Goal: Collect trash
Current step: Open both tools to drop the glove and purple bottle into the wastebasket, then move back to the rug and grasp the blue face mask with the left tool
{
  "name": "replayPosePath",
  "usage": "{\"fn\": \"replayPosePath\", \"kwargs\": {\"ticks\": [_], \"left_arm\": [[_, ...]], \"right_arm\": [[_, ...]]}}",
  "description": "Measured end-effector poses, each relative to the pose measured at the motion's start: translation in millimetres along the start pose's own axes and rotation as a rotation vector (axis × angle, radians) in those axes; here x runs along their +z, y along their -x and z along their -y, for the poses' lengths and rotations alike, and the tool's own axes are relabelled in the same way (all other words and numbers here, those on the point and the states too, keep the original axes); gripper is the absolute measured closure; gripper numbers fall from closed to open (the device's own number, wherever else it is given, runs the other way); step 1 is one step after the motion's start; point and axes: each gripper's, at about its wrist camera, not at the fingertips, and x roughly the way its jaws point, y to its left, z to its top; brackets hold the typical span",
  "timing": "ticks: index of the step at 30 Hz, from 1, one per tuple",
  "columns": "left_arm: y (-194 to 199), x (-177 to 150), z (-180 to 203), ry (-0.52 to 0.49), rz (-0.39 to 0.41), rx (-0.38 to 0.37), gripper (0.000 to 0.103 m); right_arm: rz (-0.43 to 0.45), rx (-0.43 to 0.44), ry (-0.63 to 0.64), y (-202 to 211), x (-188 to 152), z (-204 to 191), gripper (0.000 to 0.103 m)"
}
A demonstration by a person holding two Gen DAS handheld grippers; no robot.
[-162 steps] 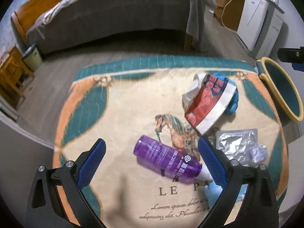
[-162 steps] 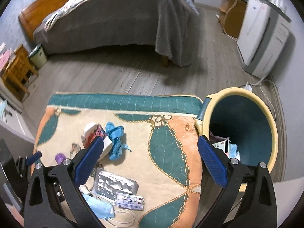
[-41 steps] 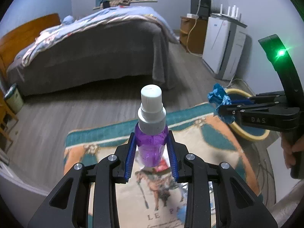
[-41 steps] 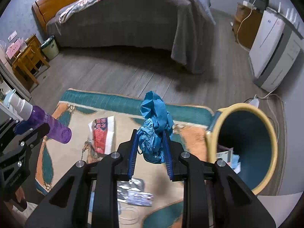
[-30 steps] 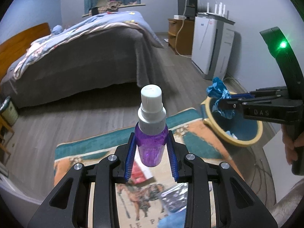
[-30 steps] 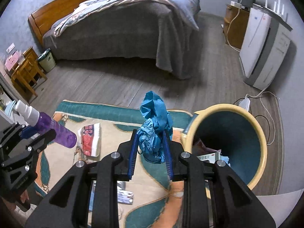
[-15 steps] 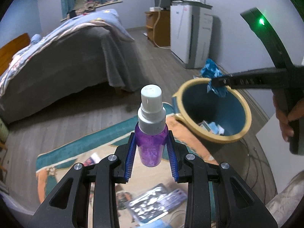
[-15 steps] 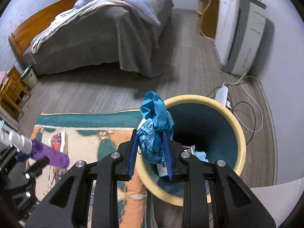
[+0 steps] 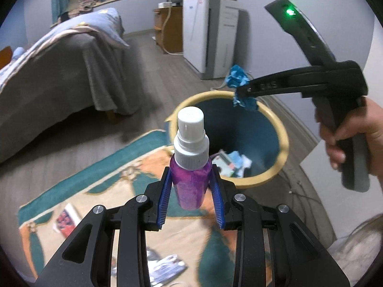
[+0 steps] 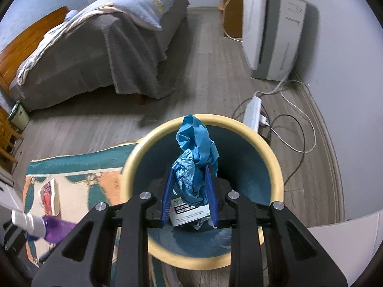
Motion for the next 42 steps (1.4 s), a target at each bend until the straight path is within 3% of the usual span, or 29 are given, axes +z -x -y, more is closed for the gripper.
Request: {"fn": "replayPosePath", "kwargs": {"ticks": [15, 22, 24, 26, 28, 30, 33, 37, 42], "left_arm": [[-50, 26, 40, -0.036, -0.035, -0.121, 0.070], [-84, 42, 41, -0.096, -0.078, -0.090, 0.069], [-92, 45, 39, -0.100, -0.092, -0.084, 0.069], [-96, 50, 33, -0.090, -0.089, -0.054, 0.059], [-91, 52, 26, -0.067, -0.071, -0.058, 0.043], [-83, 51, 20, -0.054, -0.051, -0.040, 0.031], [-69, 49, 11, -0.036, -0.035, -0.002, 0.012], [-37, 42, -7, -0.011, 0.000, 0.054, 0.008], [15, 25, -43, 0.046, 0.038, 0.117, 0.007]], "right_arm": [[-0.076, -0.003, -0.199, -30, -9, 55, 0.078], [-0.096, 0.013, -0.239, -41, -11, 61, 0.076], [-0.089, 0.017, -0.241, -41, -11, 62, 0.069], [-0.078, 0.019, -0.245, -39, -9, 63, 0.061], [-0.068, 0.018, -0.246, -36, -7, 62, 0.052], [-0.061, 0.014, -0.242, -34, -5, 61, 0.047], [-0.053, 0.017, -0.243, -27, -3, 58, 0.031], [-0.024, 0.022, -0.216, -14, 2, 45, 0.006], [-0.006, 0.015, -0.098, 2, 5, 2, 0.006]]}}
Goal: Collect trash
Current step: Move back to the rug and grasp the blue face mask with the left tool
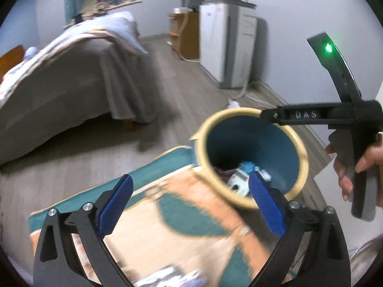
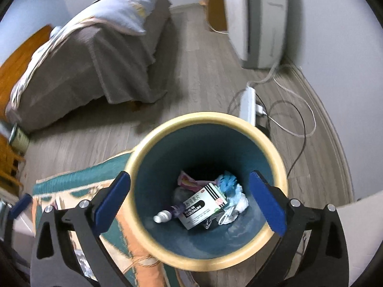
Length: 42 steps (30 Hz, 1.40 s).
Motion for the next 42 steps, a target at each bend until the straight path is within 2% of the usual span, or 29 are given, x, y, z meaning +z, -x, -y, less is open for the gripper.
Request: {"fn": "replayPosePath", "kwargs": {"ticks": [5, 9, 12, 16, 19, 23, 25, 27, 30, 36, 39, 42], "left_arm": [[41, -24, -47, 0.054, -0.002, 0.098, 0.006], [64, -54, -80, 0.106, -0.021, 0.185, 0.006], [71, -73, -102, 0.161, -0.041, 0.211, 0.006], [81, -100, -125, 0.197, -0.060, 0.248, 0.006], [86, -115, -142, 0.229, -0.071, 0.272, 0.006], [88, -136, -156, 0.291, -0.090, 0.251, 0.006], [84, -145, -153, 0.268, -0.113, 0.240, 0.006], [79, -154, -141, 0.204, -0.142, 0.225, 0.006], [76, -161, -124, 0.142, -0.146, 0.209, 0.006], [69, -175, -97, 0.143, -0.185, 0.121, 0.006], [59, -185, -80, 0.114, -0.228, 0.105, 0.006], [52, -192, -68, 0.102, -0.263, 0.074, 0.007]], "right_arm": [[0.005, 0.036, 0.115, 11, -11, -52, 0.006], [-0.024, 0.068, 0.203, 10, -29, -99, 0.006], [-0.065, 0.106, 0.284, 4, -44, -134, 0.006], [-0.094, 0.087, 0.396, -3, -69, -170, 0.006], [-0.134, 0.095, 0.414, -12, -81, -186, 0.006], [-0.165, 0.094, 0.435, -19, -90, -205, 0.006], [-0.165, 0.084, 0.458, -20, -92, -214, 0.006], [-0.168, 0.077, 0.467, -20, -96, -218, 0.006], [-0.182, 0.068, 0.434, -20, -101, -217, 0.006], [-0.227, 0.027, 0.368, -21, -125, -198, 0.006], [-0.258, 0.016, 0.344, -24, -139, -186, 0.010], [-0.300, 0.007, 0.360, -27, -153, -181, 0.019]]}}
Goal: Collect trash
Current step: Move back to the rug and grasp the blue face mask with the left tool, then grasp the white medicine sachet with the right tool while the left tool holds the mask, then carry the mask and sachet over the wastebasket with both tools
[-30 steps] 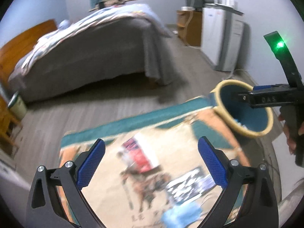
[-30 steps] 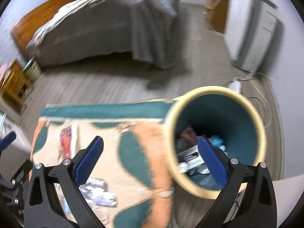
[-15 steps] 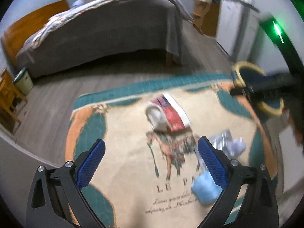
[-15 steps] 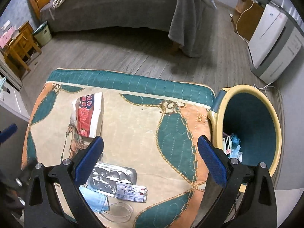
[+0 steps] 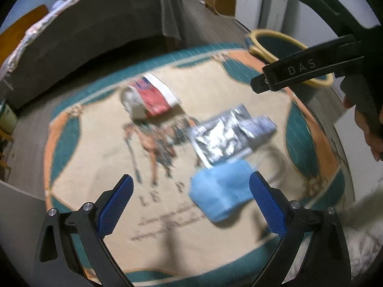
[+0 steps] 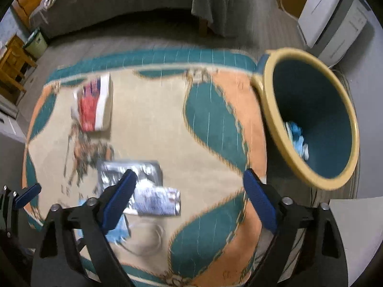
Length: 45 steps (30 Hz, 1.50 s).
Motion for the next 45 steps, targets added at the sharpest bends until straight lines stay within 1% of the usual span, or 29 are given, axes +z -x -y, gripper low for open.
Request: {"fn": "replayPosePath", "kwargs": {"ticks": [2, 5, 7, 8, 9, 10, 11, 13, 15, 18, 19, 20, 21, 22, 23, 26, 29, 33, 36, 39, 43, 45], "left_arm": [[-8, -4, 9, -0.019, -0.031, -0.016, 0.008], [-17, -8, 19, -0.034, -0.053, -0.027, 0.011], [-22, -9, 22, -0.037, -0.073, -0.034, 0.027], [-25, -9, 21, -0.031, -0.084, -0.040, 0.030], [-27, -10, 20, -0.022, -0.090, -0.046, 0.040], [-29, -11, 18, -0.012, -0.098, -0.056, 0.056], [-31, -11, 16, -0.004, -0.109, -0.062, 0.062], [-33, -13, 13, 0.009, -0.121, -0.079, 0.070], [-34, -14, 13, 0.001, -0.124, -0.075, 0.074], [-36, -15, 12, 0.003, -0.128, -0.084, 0.076], [-36, -15, 11, 0.003, -0.127, -0.085, 0.076], [-36, -15, 11, 0.001, -0.126, -0.085, 0.076], [-36, -16, 11, -0.001, -0.123, -0.084, 0.076], [-37, -13, 10, -0.001, -0.121, -0.083, 0.076], [-38, -10, 10, 0.000, -0.116, -0.084, 0.076], [-30, -9, 7, 0.011, -0.094, -0.087, 0.077], [-23, -3, 6, 0.017, -0.059, -0.084, 0.077], [-8, 7, 10, -0.007, 0.004, -0.058, 0.077], [3, 17, 12, -0.011, 0.050, -0.058, 0.077], [12, 29, 16, -0.008, 0.089, -0.067, 0.077], [28, 43, 17, -0.010, 0.151, -0.077, 0.077], [32, 50, 17, -0.008, 0.169, -0.080, 0.077]], "right_arm": [[-0.023, 0.008, 0.013, -3, -6, -2, 0.020], [-0.047, 0.040, 0.025, -7, -14, -7, 0.020], [-0.064, 0.047, 0.050, -10, -19, -13, 0.020], [-0.072, 0.047, 0.057, -12, -20, -15, 0.020], [-0.082, 0.045, 0.062, -15, -22, -16, 0.020], [-0.089, 0.048, 0.062, -17, -21, -17, 0.020], [-0.097, 0.056, 0.057, -20, -21, -17, 0.020], [-0.117, 0.086, 0.044, -26, -20, -17, 0.020], [-0.135, 0.100, 0.036, -33, -19, -19, 0.020], [-0.158, 0.130, 0.024, -41, -17, -23, 0.020], [-0.164, 0.131, 0.027, -43, -17, -23, 0.026], [-0.167, 0.126, 0.035, -45, -16, -25, 0.036], [-0.163, 0.109, 0.047, -44, -16, -26, 0.040], [-0.159, 0.119, 0.043, -43, -15, -26, 0.044], [-0.165, 0.133, 0.032, -42, -14, -26, 0.044], [-0.152, 0.120, 0.044, -38, -13, -26, 0.044], [-0.128, 0.127, 0.020, -27, -11, -19, 0.044], [-0.050, 0.146, -0.041, 0, 0, -1, 0.044], [0.014, 0.173, -0.079, 19, 10, 12, 0.044], [0.068, 0.172, -0.103, 35, 22, 23, 0.044], [0.116, 0.182, -0.131, 50, 32, 42, 0.044], [0.143, 0.177, -0.143, 59, 37, 54, 0.044]]}}
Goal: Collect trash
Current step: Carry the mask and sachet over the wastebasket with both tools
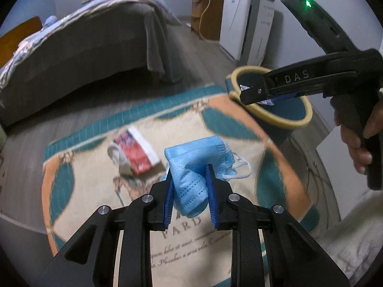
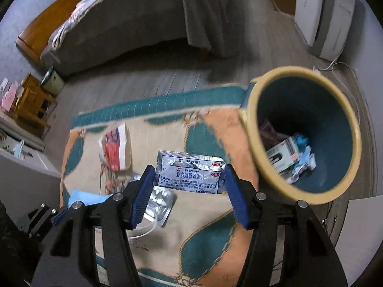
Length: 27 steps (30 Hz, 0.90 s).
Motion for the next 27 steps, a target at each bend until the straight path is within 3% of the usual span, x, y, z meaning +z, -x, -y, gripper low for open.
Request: {"fn": "replayPosePath", "kwargs": {"ticks": [11, 19, 27], "left_arm": [[-7, 34, 15, -0.005, 0.056, -0.020, 0.077], [-21, 47, 34, -0.048, 0.064, -0.007, 0.077], [-40, 63, 69, -0.079, 0.054, -0.071, 0.077]], "right_arm": [[0.075, -0.037, -0.060, 20, 21, 50, 0.044], [0.131, -0.117, -0.088, 36, 36, 92, 0.044], [0.141, -0.196, -0.171, 38, 44, 143, 0.044]]}}
